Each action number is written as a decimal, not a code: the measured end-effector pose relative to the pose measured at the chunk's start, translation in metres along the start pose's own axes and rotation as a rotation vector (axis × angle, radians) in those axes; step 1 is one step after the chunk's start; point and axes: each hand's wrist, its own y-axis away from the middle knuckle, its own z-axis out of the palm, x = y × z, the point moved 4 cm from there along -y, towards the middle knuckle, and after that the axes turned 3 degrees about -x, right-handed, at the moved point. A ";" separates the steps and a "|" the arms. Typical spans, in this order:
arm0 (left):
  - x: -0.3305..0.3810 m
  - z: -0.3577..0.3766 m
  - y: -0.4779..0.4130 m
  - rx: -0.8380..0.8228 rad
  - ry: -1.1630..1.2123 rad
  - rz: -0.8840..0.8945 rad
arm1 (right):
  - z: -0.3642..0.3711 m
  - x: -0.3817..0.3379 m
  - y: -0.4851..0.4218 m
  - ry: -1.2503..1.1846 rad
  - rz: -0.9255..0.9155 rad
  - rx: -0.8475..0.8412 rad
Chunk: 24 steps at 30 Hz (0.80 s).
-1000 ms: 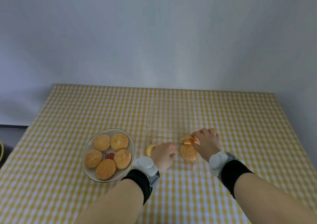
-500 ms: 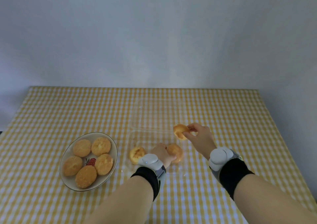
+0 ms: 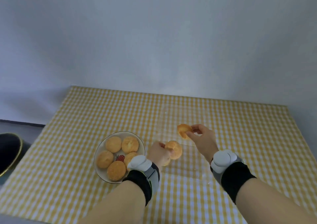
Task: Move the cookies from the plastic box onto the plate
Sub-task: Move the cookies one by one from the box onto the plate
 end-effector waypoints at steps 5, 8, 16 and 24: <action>-0.004 -0.116 0.009 0.084 0.141 0.018 | 0.075 -0.038 0.006 0.073 -0.076 -0.100; -0.021 -0.174 0.011 0.166 0.108 -0.001 | 0.117 -0.045 0.016 0.163 -0.134 -0.176; -0.054 -0.233 0.005 0.203 -0.063 -0.032 | 0.202 -0.059 0.035 0.766 -0.374 -0.107; -0.045 -0.216 0.000 0.137 -0.381 0.088 | 0.221 -0.047 0.060 0.895 -0.568 -0.105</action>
